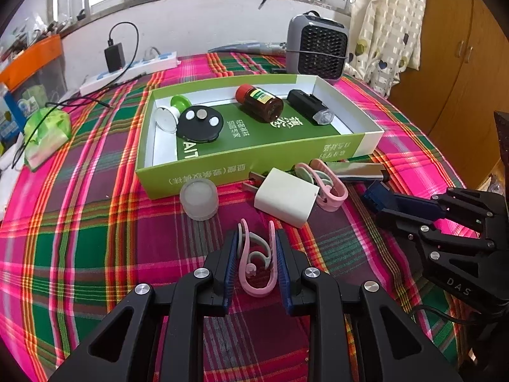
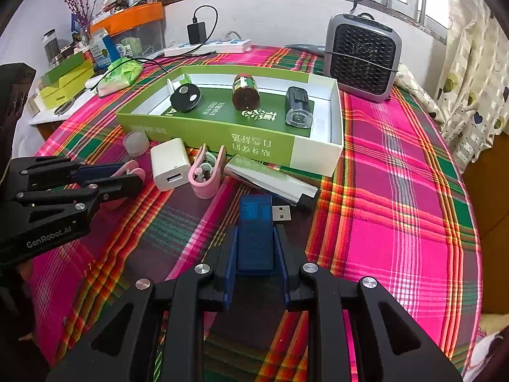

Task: Organize rigid objects
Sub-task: 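Carry pink clip in left tool while right tool carries USB stick into box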

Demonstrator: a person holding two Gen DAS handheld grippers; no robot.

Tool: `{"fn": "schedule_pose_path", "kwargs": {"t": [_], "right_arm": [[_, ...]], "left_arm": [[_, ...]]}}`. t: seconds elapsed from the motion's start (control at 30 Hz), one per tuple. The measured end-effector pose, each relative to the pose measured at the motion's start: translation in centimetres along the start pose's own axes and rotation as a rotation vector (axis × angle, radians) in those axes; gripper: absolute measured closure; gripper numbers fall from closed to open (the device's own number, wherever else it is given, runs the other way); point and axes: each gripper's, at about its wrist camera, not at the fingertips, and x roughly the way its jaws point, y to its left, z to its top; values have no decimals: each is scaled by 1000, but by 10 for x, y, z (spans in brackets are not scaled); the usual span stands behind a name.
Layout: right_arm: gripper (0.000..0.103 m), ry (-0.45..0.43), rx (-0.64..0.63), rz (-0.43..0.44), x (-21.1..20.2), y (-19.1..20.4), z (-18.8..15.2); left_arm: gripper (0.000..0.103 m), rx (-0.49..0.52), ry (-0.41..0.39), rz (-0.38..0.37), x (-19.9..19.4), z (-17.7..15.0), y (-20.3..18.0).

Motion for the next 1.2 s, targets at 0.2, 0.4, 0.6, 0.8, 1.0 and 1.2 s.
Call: {"fn": "schedule_pose_path", "kwargs": {"t": [0.2, 0.4, 0.6, 0.8, 1.0, 1.2], "right_arm": [[80, -15, 6, 4, -5, 0, 0], [80, -37, 8, 4, -13, 1, 1], [80, -60, 16, -1, -22, -1, 5], [80, -83, 14, -8, -28, -1, 11], [80, -103, 17, -11, -32, -2, 22], [80, -116, 26, -14, -30, -6, 38]], "left_arm": [[81, 0, -14, -6, -7, 0, -1], [81, 5, -42, -7, -18, 4, -3], [81, 3, -68, -7, -27, 9, -2], [81, -3, -85, -11, -31, 17, 3], [81, -13, -104, 0, -34, 28, 9], [81, -26, -111, -4, -31, 40, 14]]}}
